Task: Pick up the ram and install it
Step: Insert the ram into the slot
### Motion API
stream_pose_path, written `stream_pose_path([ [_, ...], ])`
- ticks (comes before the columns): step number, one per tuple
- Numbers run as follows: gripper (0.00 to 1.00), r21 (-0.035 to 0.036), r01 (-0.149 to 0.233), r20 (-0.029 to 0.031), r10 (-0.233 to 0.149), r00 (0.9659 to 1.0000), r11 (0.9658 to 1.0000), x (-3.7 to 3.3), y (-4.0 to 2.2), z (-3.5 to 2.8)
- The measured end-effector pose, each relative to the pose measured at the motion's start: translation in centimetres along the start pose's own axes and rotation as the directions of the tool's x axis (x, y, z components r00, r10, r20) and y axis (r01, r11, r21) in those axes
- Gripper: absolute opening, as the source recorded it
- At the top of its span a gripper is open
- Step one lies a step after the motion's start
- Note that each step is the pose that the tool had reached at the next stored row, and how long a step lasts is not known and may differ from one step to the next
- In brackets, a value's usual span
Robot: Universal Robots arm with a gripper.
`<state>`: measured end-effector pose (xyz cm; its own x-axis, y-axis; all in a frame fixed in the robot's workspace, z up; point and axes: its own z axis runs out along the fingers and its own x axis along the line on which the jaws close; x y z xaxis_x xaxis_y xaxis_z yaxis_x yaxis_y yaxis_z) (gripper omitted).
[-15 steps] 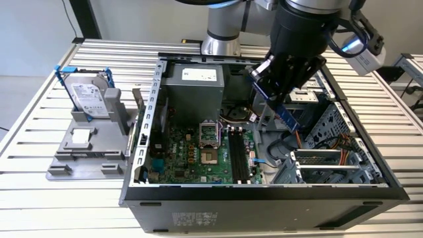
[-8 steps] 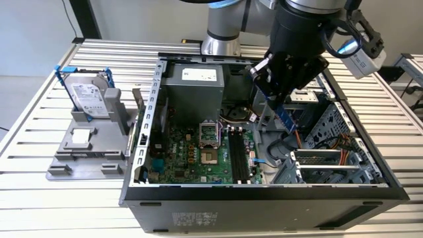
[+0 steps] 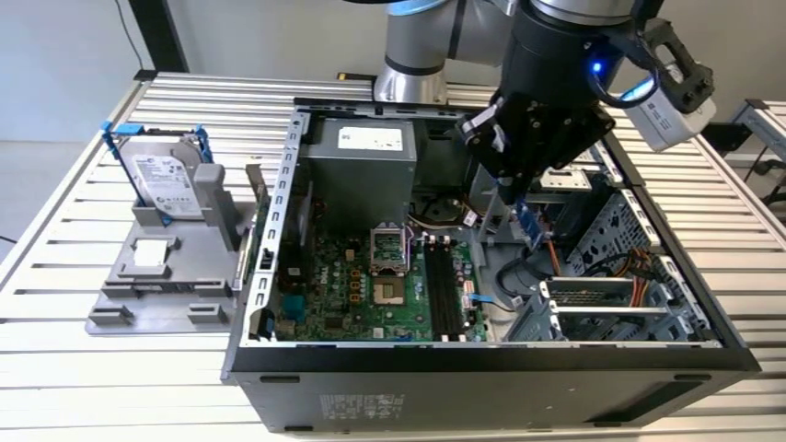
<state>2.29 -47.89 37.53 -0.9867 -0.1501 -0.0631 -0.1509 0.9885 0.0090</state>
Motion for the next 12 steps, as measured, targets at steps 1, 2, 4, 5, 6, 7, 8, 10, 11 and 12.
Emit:
stream_pose_path([
  [1, 0.00, 0.0007, -0.010, 0.0001, 0.010, 0.9999, 0.9999, 0.00, 0.00, 0.00],
  [2, 0.00, 0.0013, -0.021, 0.0001, 0.021, 0.9998, 0.9998, 0.00, 0.00, 0.00],
  [4, 0.00, 0.0026, -0.043, -0.0002, 0.043, 0.9991, 0.9991, 0.00, 0.00, 0.00],
  [5, 0.00, 0.0032, -0.053, -0.0003, 0.053, 0.9986, 0.9986, 0.00, 0.00, 0.00],
  [6, 0.00, 0.0038, -0.062, -0.0005, 0.062, 0.9981, 0.9980, 0.00, 0.00, 0.00],
  [7, 0.00, 0.0045, -0.072, -0.0005, 0.072, 0.9974, 0.9974, 0.00, 0.00, 0.00],
  [8, 0.00, 0.0050, -0.082, -0.0005, 0.082, 0.9967, 0.9967, 0.00, 0.00, 0.00],
  [10, 0.00, 0.0061, -0.101, -0.0004, 0.101, 0.9949, 0.9949, 0.00, 0.00, 0.00],
  [11, 0.00, 0.0068, -0.110, -0.0003, 0.110, 0.9939, 0.9939, 0.00, 0.00, 0.00],
  [12, 0.00, 0.0073, -0.118, -0.0002, 0.118, 0.9930, 0.9930, 0.00, 0.00, 0.00],
])
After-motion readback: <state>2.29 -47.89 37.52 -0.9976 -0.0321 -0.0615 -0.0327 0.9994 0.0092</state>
